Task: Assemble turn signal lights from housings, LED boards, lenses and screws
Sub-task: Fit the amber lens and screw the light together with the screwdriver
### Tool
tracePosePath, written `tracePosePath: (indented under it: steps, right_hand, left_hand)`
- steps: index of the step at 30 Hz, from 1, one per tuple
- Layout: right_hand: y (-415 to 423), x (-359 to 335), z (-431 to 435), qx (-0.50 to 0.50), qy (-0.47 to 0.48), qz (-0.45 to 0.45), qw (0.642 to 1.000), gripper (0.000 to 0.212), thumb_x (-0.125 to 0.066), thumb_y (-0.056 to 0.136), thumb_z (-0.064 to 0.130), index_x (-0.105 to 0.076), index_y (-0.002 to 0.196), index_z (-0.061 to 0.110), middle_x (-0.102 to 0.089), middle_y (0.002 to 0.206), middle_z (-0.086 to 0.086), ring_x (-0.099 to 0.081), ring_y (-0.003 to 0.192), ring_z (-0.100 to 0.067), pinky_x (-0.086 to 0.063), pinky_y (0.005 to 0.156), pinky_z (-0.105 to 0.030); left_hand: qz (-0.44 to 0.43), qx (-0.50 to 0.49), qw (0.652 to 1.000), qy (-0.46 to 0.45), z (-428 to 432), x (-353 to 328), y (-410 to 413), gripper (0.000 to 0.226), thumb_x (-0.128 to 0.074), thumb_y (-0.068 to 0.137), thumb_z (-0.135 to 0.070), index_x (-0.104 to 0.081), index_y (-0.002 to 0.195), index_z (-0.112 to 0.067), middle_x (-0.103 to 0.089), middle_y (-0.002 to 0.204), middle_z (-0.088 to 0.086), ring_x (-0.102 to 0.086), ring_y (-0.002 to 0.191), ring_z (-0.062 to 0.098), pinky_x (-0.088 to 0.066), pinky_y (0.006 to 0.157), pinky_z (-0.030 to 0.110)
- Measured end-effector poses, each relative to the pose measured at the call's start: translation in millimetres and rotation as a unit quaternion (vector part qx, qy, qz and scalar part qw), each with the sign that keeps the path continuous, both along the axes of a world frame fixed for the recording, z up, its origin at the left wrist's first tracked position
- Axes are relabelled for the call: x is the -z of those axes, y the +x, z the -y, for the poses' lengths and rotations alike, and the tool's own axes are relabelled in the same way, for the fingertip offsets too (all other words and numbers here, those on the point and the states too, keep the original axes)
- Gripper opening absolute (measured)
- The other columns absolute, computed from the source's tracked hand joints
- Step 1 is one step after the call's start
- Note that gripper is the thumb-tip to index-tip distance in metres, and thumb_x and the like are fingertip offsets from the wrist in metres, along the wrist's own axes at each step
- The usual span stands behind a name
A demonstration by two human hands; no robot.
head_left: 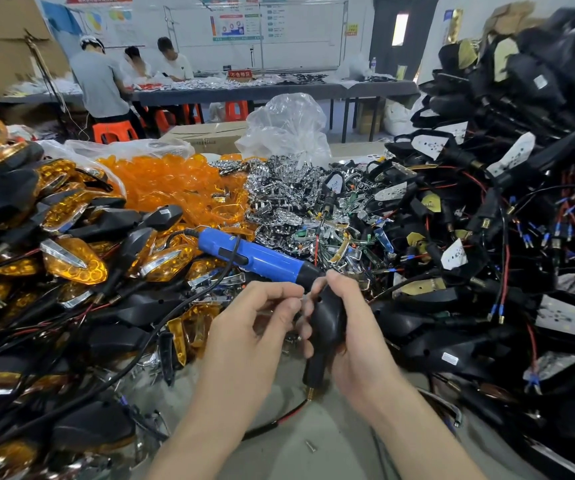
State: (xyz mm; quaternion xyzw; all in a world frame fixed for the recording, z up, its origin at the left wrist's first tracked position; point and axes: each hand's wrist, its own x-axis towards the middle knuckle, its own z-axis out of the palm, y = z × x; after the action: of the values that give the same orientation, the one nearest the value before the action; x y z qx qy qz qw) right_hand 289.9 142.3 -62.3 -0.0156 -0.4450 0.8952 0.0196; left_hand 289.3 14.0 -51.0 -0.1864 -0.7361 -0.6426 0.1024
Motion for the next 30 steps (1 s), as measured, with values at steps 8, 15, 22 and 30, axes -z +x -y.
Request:
tracePosePath:
  steps: [8, 15, 22, 30]
  right_hand:
    - [-2.9, 7.9, 10.7, 0.058, 0.04, -0.007, 0.998, 0.028, -0.065, 0.082, 0.048, -0.069, 0.071, 0.022, -0.057, 0.063, -0.01, -0.053, 0.048, -0.021, -0.044, 0.044, -0.028]
    - [-1.5, 11.4, 13.2, 0.06, 0.073, -0.019, 0.995, 0.032, -0.068, 0.075, 0.056, -0.069, 0.075, 0.024, -0.061, 0.065, -0.007, -0.056, 0.051, -0.021, -0.047, 0.046, -0.029]
    - [-0.5, 11.4, 12.4, 0.085, 0.073, -0.003, 0.994, 0.019, -0.066, 0.081, 0.046, -0.074, 0.075, 0.03, -0.067, 0.071, 0.005, -0.064, 0.065, -0.008, -0.054, 0.055, -0.023]
    - [-4.7, 4.3, -1.2, 0.03, -0.23, 0.07, 0.97, 0.025, -0.063, 0.088, 0.042, -0.061, 0.077, 0.019, -0.057, 0.07, -0.001, -0.049, 0.048, -0.013, -0.04, 0.039, -0.021]
  left_hand:
    - [0.001, -0.032, 0.999, 0.011, -5.5, 2.1, 0.7, 0.039, -0.068, 0.091, -0.002, -0.068, 0.096, -0.041, -0.072, 0.086, -0.013, -0.069, 0.073, 0.008, -0.051, 0.059, 0.01]
    - [-0.043, -0.058, 0.997, -0.029, -5.2, 1.6, 1.7, 0.04, -0.068, 0.091, -0.005, -0.067, 0.1, -0.044, -0.072, 0.089, -0.016, -0.069, 0.071, 0.008, -0.052, 0.058, 0.012]
    - [-0.2, -0.128, 0.957, -0.165, -9.3, 5.3, 8.6, 0.029, -0.06, 0.098, -0.021, -0.063, 0.122, -0.036, -0.072, 0.109, -0.018, -0.069, 0.098, 0.001, -0.057, 0.081, 0.03]
    - [-0.006, -0.06, 0.998, -0.013, -10.5, 1.5, 11.6, 0.037, -0.048, 0.1, -0.021, -0.054, 0.127, -0.046, -0.064, 0.119, -0.027, -0.063, 0.113, 0.002, -0.05, 0.093, 0.023]
